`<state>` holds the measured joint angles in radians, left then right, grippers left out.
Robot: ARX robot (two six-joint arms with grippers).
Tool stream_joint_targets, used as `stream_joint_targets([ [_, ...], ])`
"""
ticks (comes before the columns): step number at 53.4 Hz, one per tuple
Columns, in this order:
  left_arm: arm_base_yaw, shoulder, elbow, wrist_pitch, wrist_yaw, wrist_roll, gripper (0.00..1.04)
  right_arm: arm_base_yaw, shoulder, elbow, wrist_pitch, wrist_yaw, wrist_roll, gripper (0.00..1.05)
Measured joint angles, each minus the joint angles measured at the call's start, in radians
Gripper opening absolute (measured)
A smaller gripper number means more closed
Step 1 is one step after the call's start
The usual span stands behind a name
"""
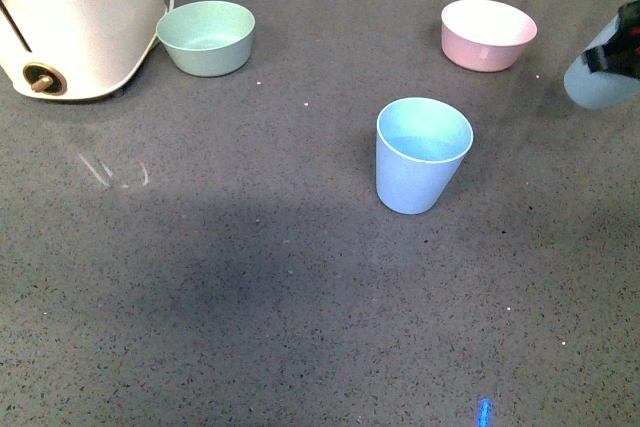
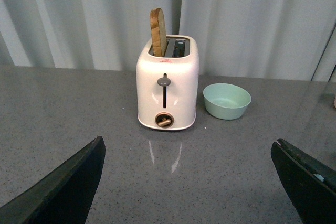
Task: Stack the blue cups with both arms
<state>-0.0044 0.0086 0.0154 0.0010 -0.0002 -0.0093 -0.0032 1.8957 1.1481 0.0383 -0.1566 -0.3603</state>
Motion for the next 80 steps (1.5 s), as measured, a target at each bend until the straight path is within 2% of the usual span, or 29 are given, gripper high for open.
stream_joint_targets([
  [10, 0.000, 0.000, 0.000, 0.000, 0.000, 0.000, 0.96, 0.046, -0.195, -0.060, -0.089, -0.117, -0.018, 0.02],
  [26, 0.000, 0.000, 0.000, 0.000, 0.000, 0.000, 0.96, 0.255, -0.333, -0.134, -0.140, -0.157, -0.032, 0.02],
  [38, 0.000, 0.000, 0.000, 0.000, 0.000, 0.000, 0.96, 0.362, -0.322, -0.154, -0.157, -0.146, -0.032, 0.02],
  [50, 0.000, 0.000, 0.000, 0.000, 0.000, 0.000, 0.96, 0.417, -0.314, -0.168, -0.174, -0.128, -0.037, 0.02],
  [70, 0.000, 0.000, 0.000, 0.000, 0.000, 0.000, 0.96, 0.424, -0.266, -0.222, -0.153, -0.070, -0.048, 0.02],
  [75, 0.000, 0.000, 0.000, 0.000, 0.000, 0.000, 0.96, 0.424, -0.259, -0.222, -0.127, -0.053, -0.041, 0.20],
  [80, 0.000, 0.000, 0.000, 0.000, 0.000, 0.000, 0.96, 0.417, -0.261, -0.224, -0.091, -0.040, -0.031, 0.35],
])
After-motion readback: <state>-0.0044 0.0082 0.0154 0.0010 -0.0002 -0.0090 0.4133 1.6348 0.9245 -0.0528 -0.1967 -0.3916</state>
